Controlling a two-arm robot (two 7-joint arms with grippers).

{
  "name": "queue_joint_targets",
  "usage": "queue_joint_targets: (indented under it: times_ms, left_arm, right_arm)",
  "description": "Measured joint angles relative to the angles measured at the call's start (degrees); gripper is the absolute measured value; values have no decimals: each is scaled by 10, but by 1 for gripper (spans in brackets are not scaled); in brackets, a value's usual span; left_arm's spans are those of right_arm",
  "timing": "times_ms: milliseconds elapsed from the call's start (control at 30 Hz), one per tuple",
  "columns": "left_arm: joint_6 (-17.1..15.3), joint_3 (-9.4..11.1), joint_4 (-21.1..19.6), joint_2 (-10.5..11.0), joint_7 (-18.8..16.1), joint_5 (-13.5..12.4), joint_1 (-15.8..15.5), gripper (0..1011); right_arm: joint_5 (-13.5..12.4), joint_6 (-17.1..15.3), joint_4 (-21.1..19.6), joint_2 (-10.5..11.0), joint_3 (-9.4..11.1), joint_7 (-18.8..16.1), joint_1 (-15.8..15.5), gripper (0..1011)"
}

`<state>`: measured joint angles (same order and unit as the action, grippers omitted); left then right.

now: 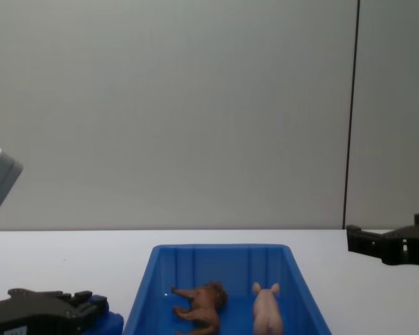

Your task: Pick up the two dolls from the table and place them into the box.

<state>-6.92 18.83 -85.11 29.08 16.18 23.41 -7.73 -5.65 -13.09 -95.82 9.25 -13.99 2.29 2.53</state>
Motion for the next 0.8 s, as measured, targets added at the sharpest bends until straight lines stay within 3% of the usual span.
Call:
queue_joint_targets:
  times_ms: [800]
  left_arm:
    - [26,-10,-29,3,-19,-27,-8,54]
  right_arm:
    - [0,0,0,0,0,0,0,1001]
